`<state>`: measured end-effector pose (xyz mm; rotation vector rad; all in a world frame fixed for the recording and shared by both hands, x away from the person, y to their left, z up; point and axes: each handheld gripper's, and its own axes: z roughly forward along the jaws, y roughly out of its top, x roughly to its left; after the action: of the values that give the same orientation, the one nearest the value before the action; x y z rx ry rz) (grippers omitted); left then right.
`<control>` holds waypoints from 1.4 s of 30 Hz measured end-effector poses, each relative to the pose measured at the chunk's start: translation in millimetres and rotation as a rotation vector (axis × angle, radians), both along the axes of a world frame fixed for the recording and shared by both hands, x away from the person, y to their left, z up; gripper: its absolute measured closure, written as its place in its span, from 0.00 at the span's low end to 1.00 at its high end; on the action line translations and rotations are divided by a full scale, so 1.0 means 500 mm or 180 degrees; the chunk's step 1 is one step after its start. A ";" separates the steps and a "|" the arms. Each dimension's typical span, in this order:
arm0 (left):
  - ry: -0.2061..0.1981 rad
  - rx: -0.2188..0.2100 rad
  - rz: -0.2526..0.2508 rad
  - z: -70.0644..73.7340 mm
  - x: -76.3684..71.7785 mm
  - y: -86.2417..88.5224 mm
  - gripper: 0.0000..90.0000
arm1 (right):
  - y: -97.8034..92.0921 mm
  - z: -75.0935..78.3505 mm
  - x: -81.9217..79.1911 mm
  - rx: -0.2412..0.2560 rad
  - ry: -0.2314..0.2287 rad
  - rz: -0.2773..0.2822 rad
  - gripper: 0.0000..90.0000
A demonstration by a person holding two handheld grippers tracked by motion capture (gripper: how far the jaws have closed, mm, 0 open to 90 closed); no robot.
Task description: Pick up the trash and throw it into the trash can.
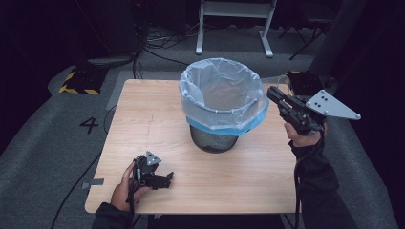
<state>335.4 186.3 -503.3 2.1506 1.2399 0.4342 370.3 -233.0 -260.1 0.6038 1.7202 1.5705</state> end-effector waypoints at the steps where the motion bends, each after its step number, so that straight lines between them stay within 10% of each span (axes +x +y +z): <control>1: 0.0000 0.0000 -0.0002 0.000 0.000 0.000 0.00 | 0.005 0.001 0.003 0.0009 -0.0009 0.0031 0.95; 29: -0.0005 0.0012 -0.0005 0.000 0.000 0.001 0.00 | 0.094 -0.023 0.084 -0.0203 0.0504 0.0135 0.83; 42: 0.0014 -0.0003 -0.0009 0.000 0.000 0.000 0.00 | 0.077 -0.031 0.064 -0.0268 0.0396 -0.0066 0.70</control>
<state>335.2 186.3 -503.1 2.1535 1.2391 0.4277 402.1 -194.4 -275.6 0.6873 1.8561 1.4650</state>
